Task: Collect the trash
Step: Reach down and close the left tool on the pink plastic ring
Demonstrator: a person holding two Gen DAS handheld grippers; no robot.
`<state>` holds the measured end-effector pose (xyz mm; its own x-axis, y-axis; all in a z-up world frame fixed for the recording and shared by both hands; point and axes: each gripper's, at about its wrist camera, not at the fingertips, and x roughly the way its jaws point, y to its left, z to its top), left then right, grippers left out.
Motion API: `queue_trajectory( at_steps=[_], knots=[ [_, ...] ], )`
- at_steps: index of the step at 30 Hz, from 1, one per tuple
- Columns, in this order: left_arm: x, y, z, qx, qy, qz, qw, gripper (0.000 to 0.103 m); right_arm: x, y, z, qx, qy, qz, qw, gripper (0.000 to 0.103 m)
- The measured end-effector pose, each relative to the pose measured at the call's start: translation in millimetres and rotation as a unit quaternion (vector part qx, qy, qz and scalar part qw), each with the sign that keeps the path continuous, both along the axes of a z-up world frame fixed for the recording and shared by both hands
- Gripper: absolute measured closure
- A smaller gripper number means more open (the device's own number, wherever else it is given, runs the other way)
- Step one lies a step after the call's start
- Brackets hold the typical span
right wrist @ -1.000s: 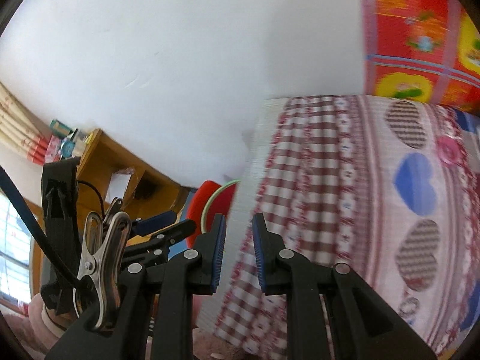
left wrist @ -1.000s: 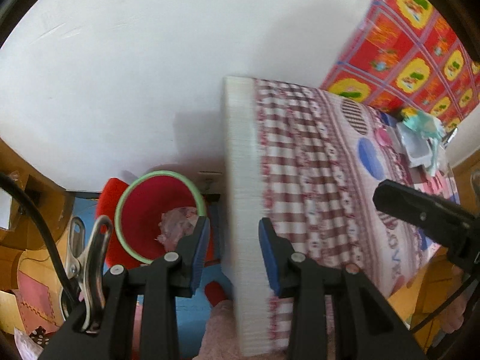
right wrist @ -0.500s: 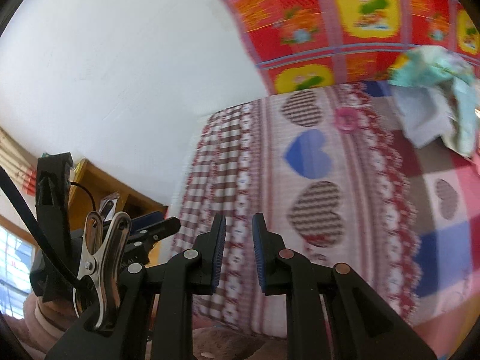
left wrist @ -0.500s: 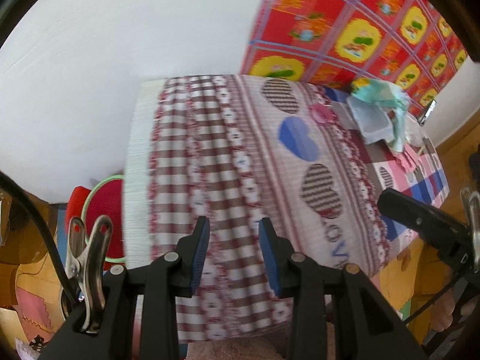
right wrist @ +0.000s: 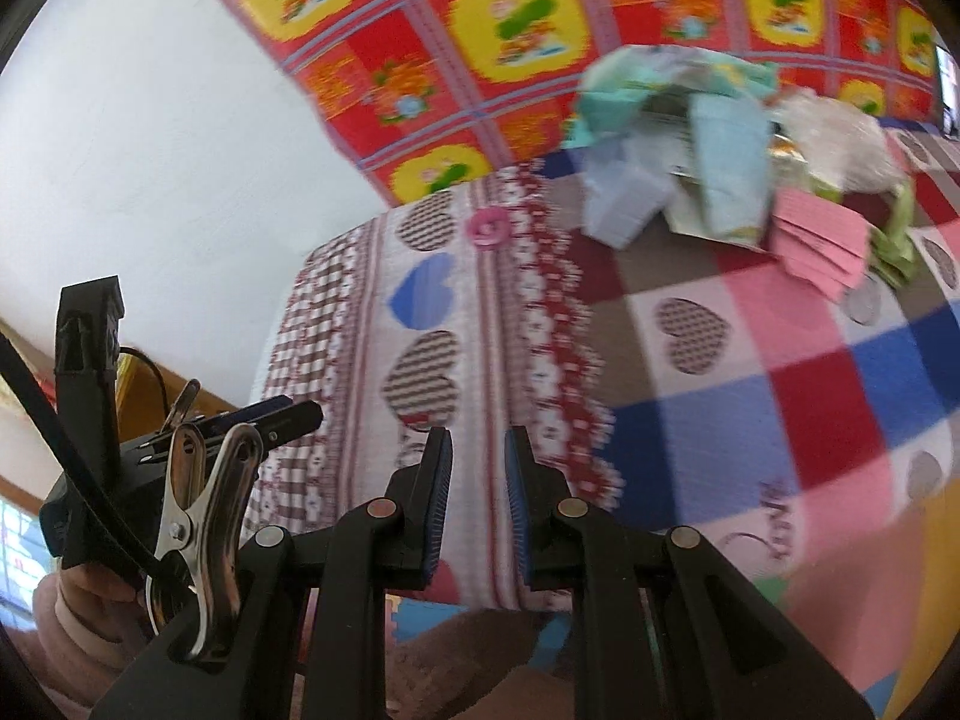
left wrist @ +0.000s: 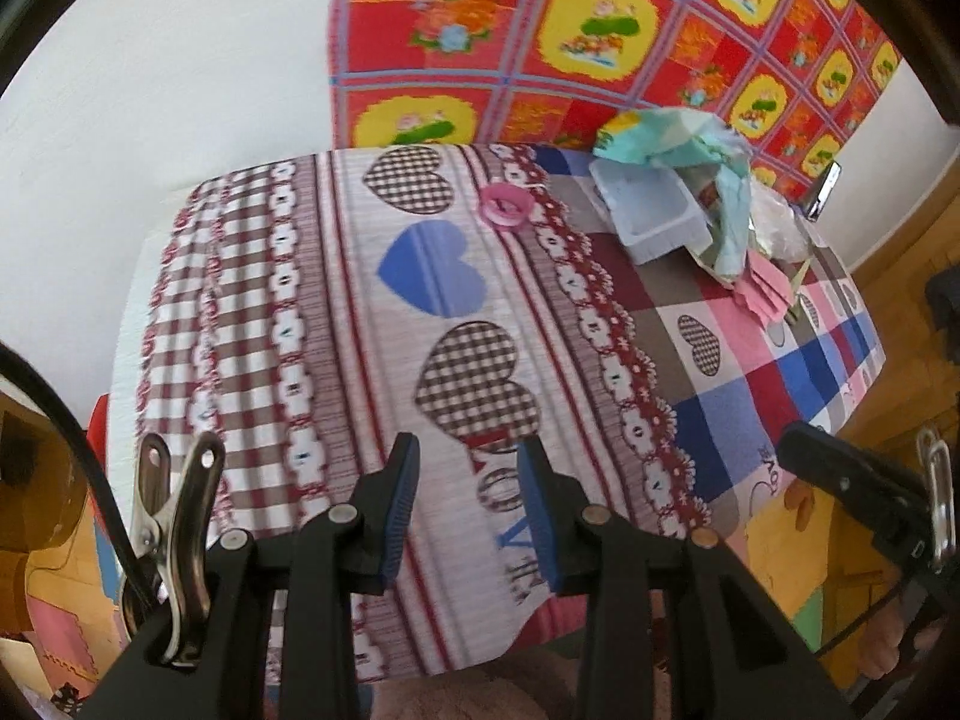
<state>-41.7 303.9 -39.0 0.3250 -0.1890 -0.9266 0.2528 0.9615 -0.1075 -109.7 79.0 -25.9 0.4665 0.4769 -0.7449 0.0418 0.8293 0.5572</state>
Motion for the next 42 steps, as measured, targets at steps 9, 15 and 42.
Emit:
queue_trajectory(
  at_steps=[9,15,42],
  knots=[
    [36,-34,-14,0.019,-0.007,-0.023,0.9995,0.068,2,-41,-14,-0.003,0.016,-0.038,0.999,0.084],
    [70,-48,-29,0.018,-0.003,-0.032,0.9993,0.068,15,-61,-21,-0.009,0.025,-0.061,0.998,0.084],
    [176,-95,-92,0.040,0.015,-0.007,0.9991,0.063,47,-133,-68,-0.018,0.078,-0.106,0.991,0.084]
  ],
)
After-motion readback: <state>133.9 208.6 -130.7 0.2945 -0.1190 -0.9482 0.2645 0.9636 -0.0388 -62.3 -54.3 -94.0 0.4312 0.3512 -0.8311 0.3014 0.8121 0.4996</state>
